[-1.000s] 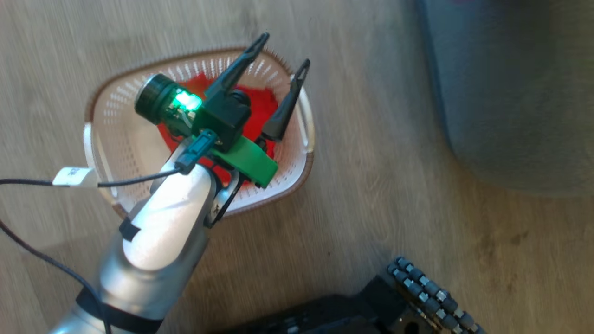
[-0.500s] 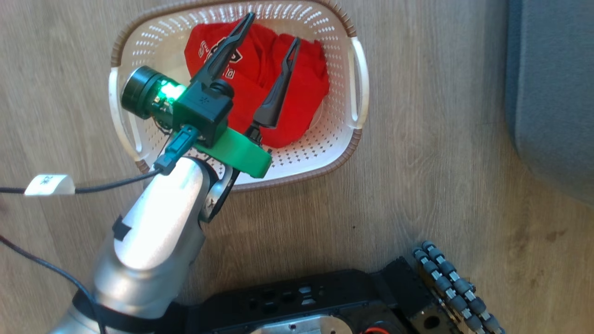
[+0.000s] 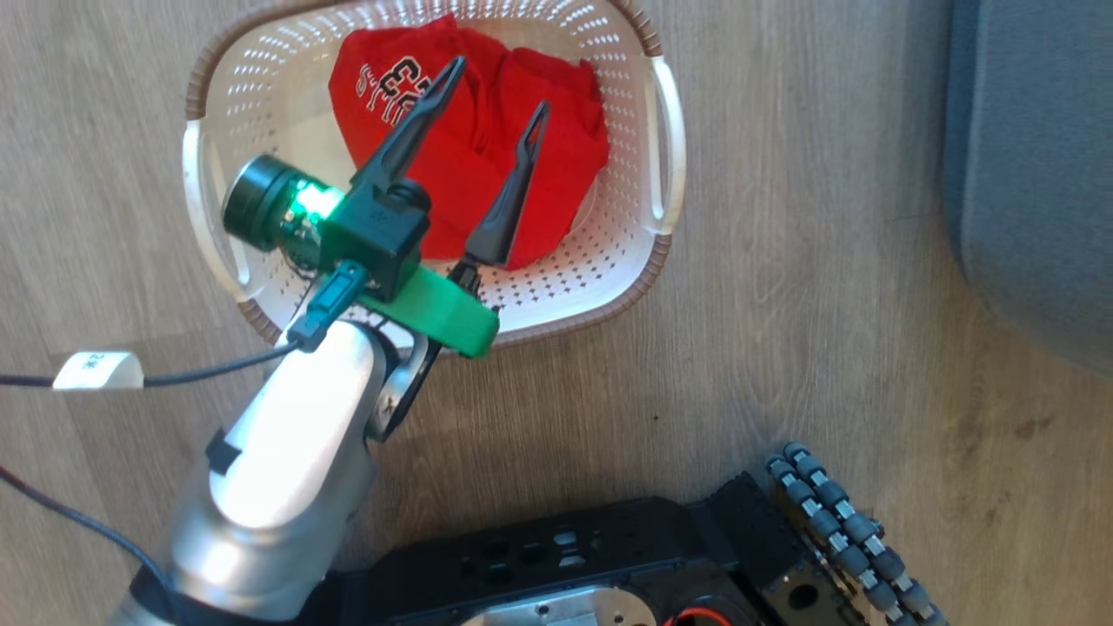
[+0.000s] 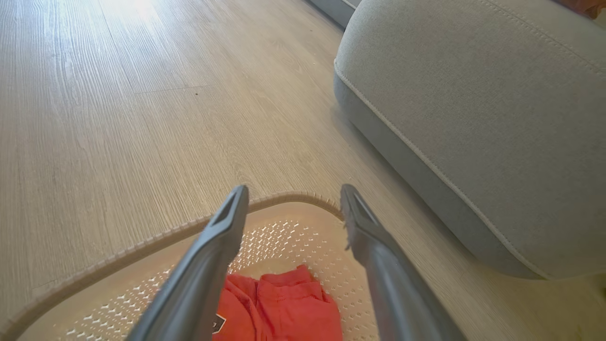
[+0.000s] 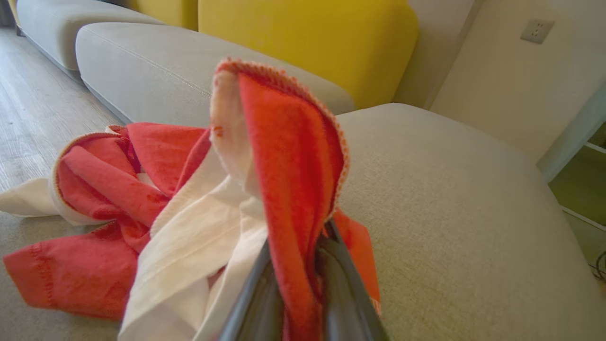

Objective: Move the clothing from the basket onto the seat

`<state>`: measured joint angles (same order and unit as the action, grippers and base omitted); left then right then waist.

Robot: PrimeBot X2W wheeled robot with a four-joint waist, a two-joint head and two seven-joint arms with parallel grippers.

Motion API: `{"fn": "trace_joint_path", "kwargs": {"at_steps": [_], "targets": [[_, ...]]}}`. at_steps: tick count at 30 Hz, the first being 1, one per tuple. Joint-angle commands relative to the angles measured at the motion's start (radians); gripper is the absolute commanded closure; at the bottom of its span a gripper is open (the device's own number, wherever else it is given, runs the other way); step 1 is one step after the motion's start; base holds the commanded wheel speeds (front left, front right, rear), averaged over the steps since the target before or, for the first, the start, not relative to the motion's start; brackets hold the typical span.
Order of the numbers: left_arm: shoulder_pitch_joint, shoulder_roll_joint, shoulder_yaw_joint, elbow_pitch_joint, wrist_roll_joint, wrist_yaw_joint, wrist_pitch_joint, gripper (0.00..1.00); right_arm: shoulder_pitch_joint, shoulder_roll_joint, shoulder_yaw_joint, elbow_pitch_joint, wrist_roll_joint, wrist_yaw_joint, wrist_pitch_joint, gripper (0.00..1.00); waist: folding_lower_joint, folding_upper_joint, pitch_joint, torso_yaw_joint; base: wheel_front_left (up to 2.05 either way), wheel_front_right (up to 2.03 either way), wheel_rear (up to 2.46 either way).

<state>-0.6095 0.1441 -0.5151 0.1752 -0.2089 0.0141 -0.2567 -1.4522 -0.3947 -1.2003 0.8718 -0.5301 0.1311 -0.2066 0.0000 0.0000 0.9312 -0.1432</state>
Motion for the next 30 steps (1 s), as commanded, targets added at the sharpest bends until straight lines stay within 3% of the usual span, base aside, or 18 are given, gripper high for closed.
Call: {"fn": "trace_joint_path", "kwargs": {"at_steps": [1,7,14,19,23,26,30], "targets": [[0.036,0.018,0.019,-0.031,0.001,0.008,-0.005,0.00,-0.008,-0.036,-0.011,-0.025,-0.024,0.000,-0.006,0.00,0.0000,0.0000,-0.016,-0.009,0.00,0.00,0.00],[0.046,0.017,0.030,-0.031,-0.012,0.010,-0.005,0.00,0.055,-0.004,0.052,0.045,-0.089,0.000,-0.032,0.00,0.0000,0.0000,-0.085,-0.047,0.00,0.00,0.00],[0.089,-0.003,0.065,-0.005,-0.052,-0.002,-0.005,0.00,0.190,0.067,0.260,0.103,-0.038,0.000,-0.054,0.00,0.0000,0.0000,-0.235,-0.085,0.00,0.00,0.00],[0.156,-0.014,0.123,0.010,-0.087,-0.002,-0.005,0.00,0.352,0.191,0.512,-0.044,0.155,0.000,-0.055,0.00,0.0000,0.0000,-0.351,-0.084,0.00,0.00,0.00],[0.211,-0.030,0.168,0.028,-0.103,-0.008,-0.005,0.00,0.547,0.246,0.691,-0.201,0.316,0.000,-0.055,0.00,0.0000,0.0000,-0.440,-0.043,0.00,0.00,0.00],[0.250,-0.045,0.213,0.039,-0.110,-0.009,-0.005,0.00,0.694,0.270,0.783,-0.307,0.408,0.000,-0.055,0.00,0.0000,0.0000,-0.503,-0.001,0.00,0.00,0.00],[0.285,-0.056,0.262,0.051,-0.106,-0.010,-0.005,0.00,0.824,0.301,0.832,-0.394,0.487,0.000,-0.055,0.00,0.0000,0.0000,-0.555,0.042,0.00,0.00,0.00]]}}
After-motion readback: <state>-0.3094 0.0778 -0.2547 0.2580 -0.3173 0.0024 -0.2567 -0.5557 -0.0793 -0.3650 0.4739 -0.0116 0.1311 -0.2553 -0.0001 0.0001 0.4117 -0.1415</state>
